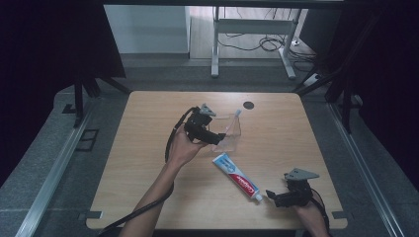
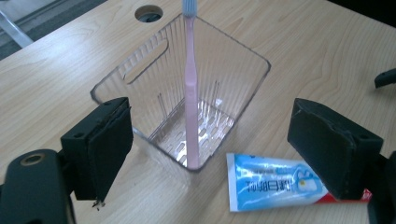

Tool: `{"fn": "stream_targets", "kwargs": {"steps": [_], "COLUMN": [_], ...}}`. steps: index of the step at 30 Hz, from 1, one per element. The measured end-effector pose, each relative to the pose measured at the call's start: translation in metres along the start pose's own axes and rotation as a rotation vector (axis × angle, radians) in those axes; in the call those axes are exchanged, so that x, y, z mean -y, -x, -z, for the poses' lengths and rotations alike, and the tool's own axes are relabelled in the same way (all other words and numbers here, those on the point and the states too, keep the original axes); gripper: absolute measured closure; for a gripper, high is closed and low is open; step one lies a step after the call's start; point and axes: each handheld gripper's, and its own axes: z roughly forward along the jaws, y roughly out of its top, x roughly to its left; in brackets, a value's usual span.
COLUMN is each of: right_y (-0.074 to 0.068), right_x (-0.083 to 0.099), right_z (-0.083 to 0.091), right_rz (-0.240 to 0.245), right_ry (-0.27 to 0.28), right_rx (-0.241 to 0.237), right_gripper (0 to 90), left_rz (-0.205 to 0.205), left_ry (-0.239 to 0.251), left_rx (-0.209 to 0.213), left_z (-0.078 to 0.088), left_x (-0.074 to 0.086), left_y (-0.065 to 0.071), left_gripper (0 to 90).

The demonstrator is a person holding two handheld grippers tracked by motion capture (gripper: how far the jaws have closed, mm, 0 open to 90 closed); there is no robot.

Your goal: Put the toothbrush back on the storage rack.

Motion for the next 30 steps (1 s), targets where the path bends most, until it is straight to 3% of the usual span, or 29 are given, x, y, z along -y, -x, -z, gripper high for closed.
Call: {"fn": "stream_targets", "kwargs": {"steps": [10, 24, 30], "right_y": [0.000, -0.001, -0.001], "right_x": [0.000, 0.000, 0.000], "right_z": [0.000, 0.000, 0.001], "right_rz": [0.001, 0.003, 0.004], "right_ry": [-0.002, -0.003, -0.006], "right_rx": [0.000, 0.005, 0.012], "right_gripper": [0.2, 0.1, 0.2], "left_rz": [0.025, -0.023, -0.025], "left_ry": [0.018, 0.040, 0.007], "left_rx": [0.013, 0.017, 0.012], "left_z": [0.014, 0.027, 0.028], "left_x": [0.019, 0.042, 0.051], "left_y": [-0.001, 0.002, 0.003], "left_gripper": [13.9, 12.9, 12.8]}}
